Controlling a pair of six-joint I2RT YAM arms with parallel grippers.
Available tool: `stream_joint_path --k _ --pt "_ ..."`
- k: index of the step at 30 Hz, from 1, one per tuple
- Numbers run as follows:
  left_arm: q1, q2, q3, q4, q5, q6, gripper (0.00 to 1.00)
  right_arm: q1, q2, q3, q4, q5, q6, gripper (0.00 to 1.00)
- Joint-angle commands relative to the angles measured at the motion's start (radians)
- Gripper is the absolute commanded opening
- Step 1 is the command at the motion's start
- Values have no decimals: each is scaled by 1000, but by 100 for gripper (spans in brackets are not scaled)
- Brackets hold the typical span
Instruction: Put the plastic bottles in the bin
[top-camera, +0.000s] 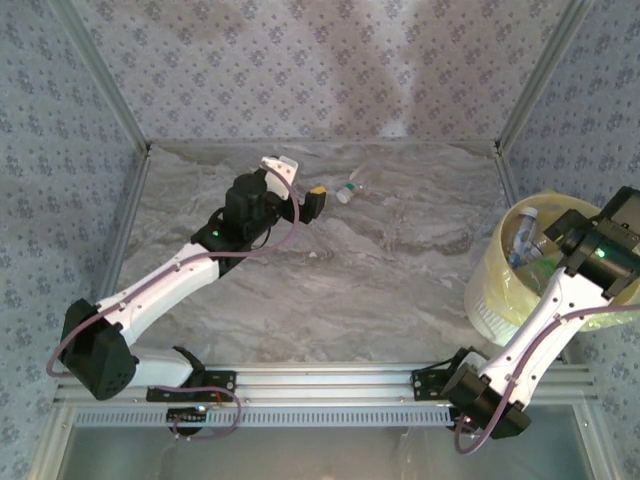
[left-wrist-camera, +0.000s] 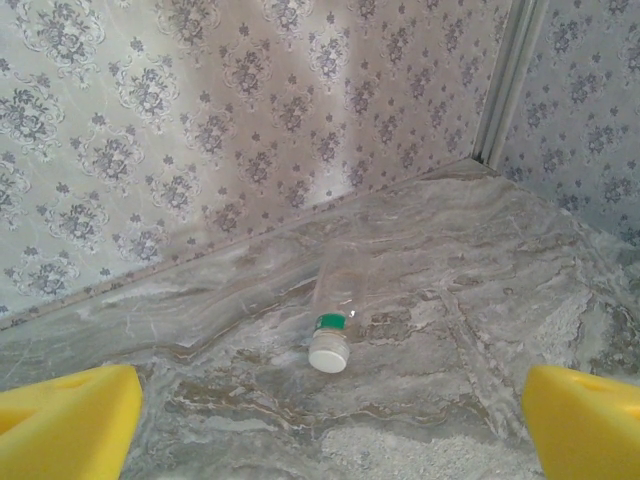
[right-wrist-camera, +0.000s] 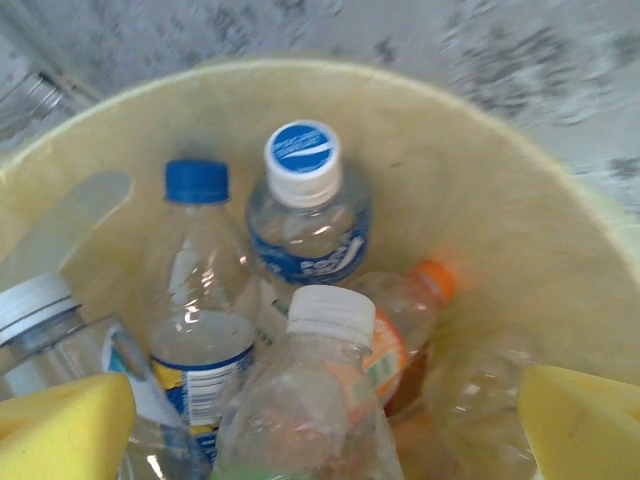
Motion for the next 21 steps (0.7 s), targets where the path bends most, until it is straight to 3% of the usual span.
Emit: stream_joint_path --k 1,3,7,11,15,21 --pt "10 0 24 0 10 -14 98 22 -21 50 12 112 39 100" --pt "12 -3 18 0 5 -15 98 63 -24 58 15 103 45 100" --pt "24 -8 4 7 -7 -23 98 129 -13 61 28 -104 77 100" --pt "37 -15 -8 11 -28 -54 98 305 4 40 59 -148 82 100" --pt "82 -22 -26 9 -43 -142 98 530 17 18 148 -132 78 100" --pt "142 -22 -27 -60 -41 -229 98 822 122 60 276 13 78 100"
